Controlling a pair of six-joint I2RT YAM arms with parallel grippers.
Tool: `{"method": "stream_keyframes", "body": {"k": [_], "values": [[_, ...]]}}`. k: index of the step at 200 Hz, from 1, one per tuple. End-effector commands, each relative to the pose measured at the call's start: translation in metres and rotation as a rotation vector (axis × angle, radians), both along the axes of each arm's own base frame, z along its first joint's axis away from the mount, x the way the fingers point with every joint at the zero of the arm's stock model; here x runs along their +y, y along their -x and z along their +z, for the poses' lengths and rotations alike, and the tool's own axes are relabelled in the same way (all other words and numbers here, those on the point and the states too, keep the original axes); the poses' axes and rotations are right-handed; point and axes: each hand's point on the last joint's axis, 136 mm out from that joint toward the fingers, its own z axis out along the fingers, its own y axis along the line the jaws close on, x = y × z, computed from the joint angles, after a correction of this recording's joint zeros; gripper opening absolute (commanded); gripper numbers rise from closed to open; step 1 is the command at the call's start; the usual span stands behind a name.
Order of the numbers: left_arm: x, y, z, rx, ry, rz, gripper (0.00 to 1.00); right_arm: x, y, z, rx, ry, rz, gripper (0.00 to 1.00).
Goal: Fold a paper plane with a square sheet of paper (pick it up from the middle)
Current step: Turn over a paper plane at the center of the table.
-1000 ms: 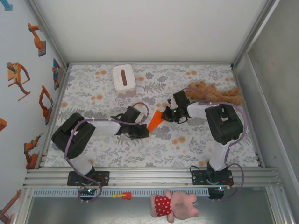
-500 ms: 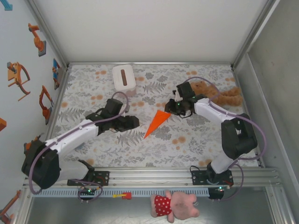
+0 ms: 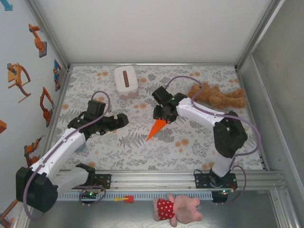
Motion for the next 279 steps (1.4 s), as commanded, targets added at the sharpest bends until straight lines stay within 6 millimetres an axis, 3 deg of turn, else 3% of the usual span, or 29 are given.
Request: {"method": "stream_keyframes", "body": {"k": [1, 37, 108, 172, 279], "values": [[0.008, 0.003, -0.007, 0.008, -0.027, -0.009, 0.97, -0.005, 0.0, -0.015, 0.008, 0.124, -0.089, 0.56], [0.015, 0.005, -0.013, 0.014, -0.052, 0.013, 0.96, 0.01, 0.003, -0.037, 0.003, 0.2, -0.096, 0.55], [0.021, 0.007, -0.016, 0.006, -0.072, 0.029, 0.96, 0.008, 0.005, -0.053, 0.017, 0.268, -0.113, 0.54], [0.019, 0.007, -0.017, 0.008, -0.064, 0.024, 0.96, -0.002, 0.008, -0.042, 0.002, 0.274, -0.161, 0.45], [0.02, 0.009, -0.019, 0.017, -0.066, 0.025, 0.96, -0.014, 0.021, -0.044, 0.025, 0.268, -0.22, 0.32]]}}
